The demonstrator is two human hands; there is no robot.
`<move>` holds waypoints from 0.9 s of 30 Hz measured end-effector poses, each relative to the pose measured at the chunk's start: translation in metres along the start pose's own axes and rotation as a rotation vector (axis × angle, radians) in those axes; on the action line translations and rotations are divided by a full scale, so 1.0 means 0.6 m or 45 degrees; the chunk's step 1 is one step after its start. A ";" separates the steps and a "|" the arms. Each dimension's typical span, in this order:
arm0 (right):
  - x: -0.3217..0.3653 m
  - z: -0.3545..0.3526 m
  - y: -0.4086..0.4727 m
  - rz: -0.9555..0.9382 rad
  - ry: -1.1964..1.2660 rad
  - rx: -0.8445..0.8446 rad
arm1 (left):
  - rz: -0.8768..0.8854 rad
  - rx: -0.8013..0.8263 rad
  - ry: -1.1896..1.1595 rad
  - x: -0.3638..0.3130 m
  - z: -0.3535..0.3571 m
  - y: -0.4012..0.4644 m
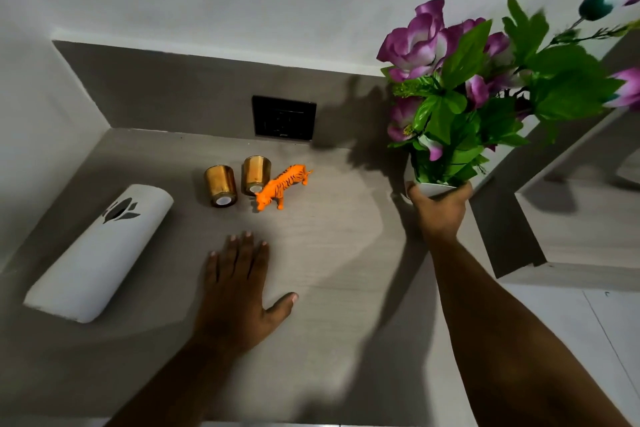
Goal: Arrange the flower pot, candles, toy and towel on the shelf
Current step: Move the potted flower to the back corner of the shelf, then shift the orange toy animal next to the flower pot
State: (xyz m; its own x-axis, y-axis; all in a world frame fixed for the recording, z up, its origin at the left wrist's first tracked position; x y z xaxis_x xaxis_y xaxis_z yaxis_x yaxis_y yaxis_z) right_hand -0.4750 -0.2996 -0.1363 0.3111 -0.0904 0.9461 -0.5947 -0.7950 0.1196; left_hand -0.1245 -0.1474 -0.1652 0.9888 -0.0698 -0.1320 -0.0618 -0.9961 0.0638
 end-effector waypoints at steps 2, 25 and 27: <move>0.001 0.000 0.007 -0.012 -0.008 -0.003 | -0.008 0.005 0.003 0.002 0.001 0.001; 0.018 0.057 -0.142 0.247 0.076 -0.089 | -0.022 0.037 -0.004 0.000 -0.010 0.001; 0.044 0.112 -0.185 0.240 0.089 0.031 | -0.028 0.045 -0.009 0.000 -0.011 0.000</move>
State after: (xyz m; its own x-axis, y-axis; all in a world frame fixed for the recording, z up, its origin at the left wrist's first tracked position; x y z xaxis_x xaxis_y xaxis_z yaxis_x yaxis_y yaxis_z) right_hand -0.3510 -0.2540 -0.1446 0.1434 -0.1975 0.9698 -0.6190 -0.7824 -0.0678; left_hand -0.1236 -0.1471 -0.1590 0.9890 -0.0483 -0.1397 -0.0451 -0.9986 0.0260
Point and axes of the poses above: each hand's wrist, its own y-axis towards the middle knuckle, its own z-axis out of the palm, x = y × z, the point moved 8 cm from there along y, towards the middle knuckle, and after that the axes turned 2 degrees about -x, right-handed, at the moved point
